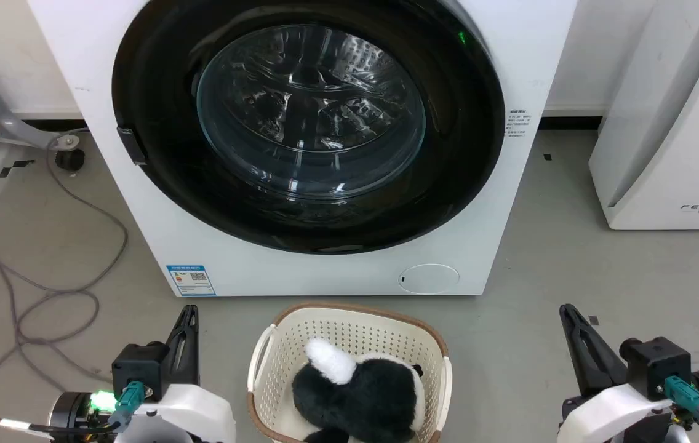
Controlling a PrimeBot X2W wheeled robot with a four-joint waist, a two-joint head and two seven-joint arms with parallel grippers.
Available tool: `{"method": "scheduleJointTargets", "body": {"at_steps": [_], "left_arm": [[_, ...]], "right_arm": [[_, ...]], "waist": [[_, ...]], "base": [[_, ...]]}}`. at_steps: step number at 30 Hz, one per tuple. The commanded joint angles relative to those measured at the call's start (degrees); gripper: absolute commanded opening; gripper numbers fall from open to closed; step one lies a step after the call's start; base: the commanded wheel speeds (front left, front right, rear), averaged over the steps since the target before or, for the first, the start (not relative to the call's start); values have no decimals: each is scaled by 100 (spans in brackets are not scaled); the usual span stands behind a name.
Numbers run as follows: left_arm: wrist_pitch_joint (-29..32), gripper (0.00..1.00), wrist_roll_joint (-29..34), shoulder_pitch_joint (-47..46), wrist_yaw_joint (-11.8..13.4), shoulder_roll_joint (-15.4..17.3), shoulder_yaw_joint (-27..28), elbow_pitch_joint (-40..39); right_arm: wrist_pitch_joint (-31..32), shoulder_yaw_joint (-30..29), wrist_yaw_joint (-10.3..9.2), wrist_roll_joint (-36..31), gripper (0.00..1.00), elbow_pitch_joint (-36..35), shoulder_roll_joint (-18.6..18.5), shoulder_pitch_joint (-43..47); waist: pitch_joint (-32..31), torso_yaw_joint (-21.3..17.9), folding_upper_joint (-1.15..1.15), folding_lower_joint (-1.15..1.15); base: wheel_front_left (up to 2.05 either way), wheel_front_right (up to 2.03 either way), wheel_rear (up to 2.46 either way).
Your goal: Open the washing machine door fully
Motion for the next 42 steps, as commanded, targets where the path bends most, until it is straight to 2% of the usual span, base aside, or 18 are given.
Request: {"method": "scheduleJointTargets", "body": {"at_steps": [1,17,18,42], "left_arm": [[2,0,15,-50,15,0,5,-26],[2,0,15,-50,15,0,5,-26],[0,100,0,-1,0,0,3,0],[-236,100,-130,-6,170,-1,-96,5]], "right_arm": [[3,1,5,-44,0,12,4,-80],[3,1,5,-44,0,12,4,-80],[0,2,0,0,100,0,0,-1],[-236,-26,1,583,100,-140,1,4]], "waist": [[0,0,0,0],[0,0,0,0],[0,0,0,0],[23,4,0,0]], "base": [[0,0,0],[0,0,0],[0,0,0],[0,0,0]]}}
